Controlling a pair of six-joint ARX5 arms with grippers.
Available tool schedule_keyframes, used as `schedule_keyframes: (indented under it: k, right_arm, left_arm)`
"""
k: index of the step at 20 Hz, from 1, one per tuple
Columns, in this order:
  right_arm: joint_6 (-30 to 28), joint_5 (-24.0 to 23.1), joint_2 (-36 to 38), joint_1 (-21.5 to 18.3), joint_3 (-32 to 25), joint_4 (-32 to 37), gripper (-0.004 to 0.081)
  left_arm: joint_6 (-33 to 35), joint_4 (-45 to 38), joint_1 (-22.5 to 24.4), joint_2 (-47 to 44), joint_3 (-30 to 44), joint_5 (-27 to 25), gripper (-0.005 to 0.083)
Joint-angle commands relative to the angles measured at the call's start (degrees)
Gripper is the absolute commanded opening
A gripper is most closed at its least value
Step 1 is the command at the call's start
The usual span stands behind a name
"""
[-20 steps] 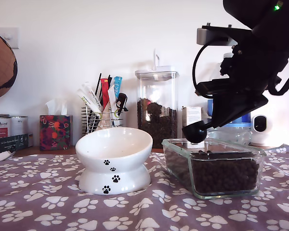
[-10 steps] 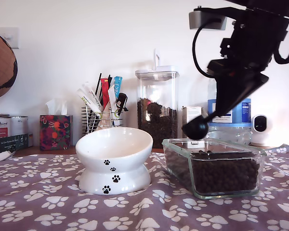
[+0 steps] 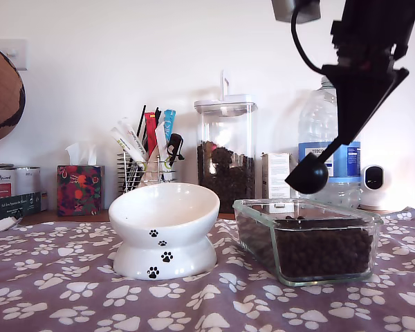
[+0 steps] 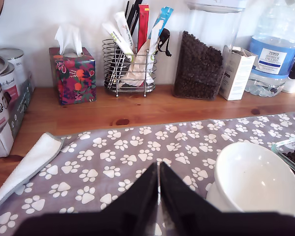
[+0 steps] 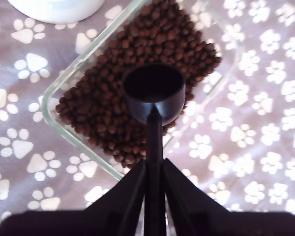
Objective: Measure one spoon of cat food and pour it into the food bowl
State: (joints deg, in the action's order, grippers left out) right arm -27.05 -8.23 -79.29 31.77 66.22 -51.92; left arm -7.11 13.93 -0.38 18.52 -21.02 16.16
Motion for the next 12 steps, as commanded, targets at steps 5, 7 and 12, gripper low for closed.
schedule_keyframes:
  k: [5,7,12]
  right_arm:
    - [-4.04,-4.44,-3.58,0.59,-1.16,-0.68,-0.0011]
    - [-6.43,-6.58,-5.79,0.66,-0.63,2.05,-0.0011]
    - [-25.77,-17.09,-9.05,2.78,-0.5,12.61,-0.0011]
  left_arm:
    - [0.07,-0.33,-0.26,0.24,0.15,-0.09,-0.0019]
    - [0.07,-0.33,-0.26,0.22,0.15,-0.09,-0.0019]
    - [0.07,-0.24,-0.26,0.24,0.15,-0.09,-0.0019]
